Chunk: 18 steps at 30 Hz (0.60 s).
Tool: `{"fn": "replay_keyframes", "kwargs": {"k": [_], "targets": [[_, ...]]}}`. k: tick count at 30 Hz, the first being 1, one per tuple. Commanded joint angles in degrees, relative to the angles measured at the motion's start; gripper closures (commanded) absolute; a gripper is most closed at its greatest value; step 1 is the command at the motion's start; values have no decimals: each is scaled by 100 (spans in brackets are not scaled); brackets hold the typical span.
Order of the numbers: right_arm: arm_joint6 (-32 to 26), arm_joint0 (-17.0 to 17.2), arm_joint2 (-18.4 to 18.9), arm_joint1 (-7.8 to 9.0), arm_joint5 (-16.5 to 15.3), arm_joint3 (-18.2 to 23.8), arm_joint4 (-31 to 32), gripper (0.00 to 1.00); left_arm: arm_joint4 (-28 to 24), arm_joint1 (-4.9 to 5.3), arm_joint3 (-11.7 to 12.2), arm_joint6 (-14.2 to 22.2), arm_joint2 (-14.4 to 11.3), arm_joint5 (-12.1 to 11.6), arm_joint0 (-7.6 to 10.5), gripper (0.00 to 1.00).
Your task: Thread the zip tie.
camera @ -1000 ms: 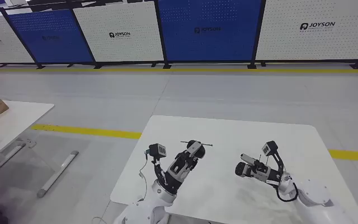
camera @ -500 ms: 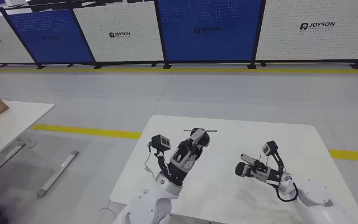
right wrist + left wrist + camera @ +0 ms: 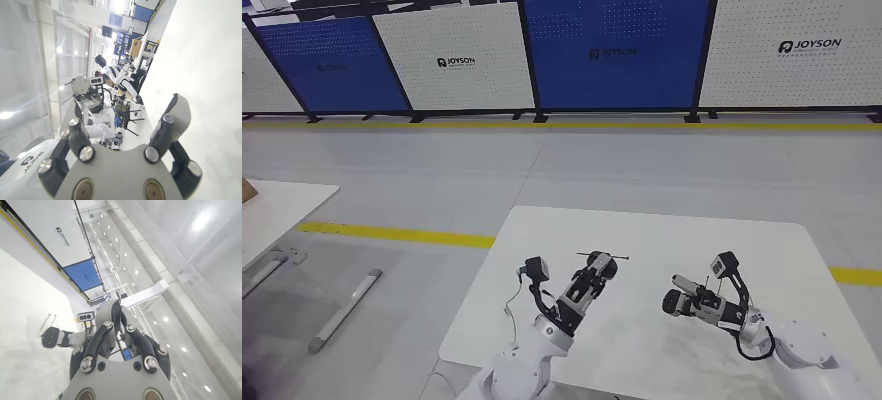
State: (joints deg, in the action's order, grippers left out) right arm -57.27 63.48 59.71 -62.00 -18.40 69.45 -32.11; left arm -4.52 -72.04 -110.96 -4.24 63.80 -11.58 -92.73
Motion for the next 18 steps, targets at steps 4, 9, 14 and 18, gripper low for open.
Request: {"fn": "replay_keyframes", "kwargs": {"k": [4,9,14,18], "targets": [[0,0,0,0,0,0,0,0,511,-36,548,-200,-182,-234,149,100],[0,0,0,0,0,0,0,0,941,-88,916,-498,-410,-338,262,100],[0,0,0,0,0,0,0,0,941,-88,916,-498,-410,-338,262,100],[0,0,0,0,0,0,0,0,941,-88,916,-498,-410,-338,262,100]]}}
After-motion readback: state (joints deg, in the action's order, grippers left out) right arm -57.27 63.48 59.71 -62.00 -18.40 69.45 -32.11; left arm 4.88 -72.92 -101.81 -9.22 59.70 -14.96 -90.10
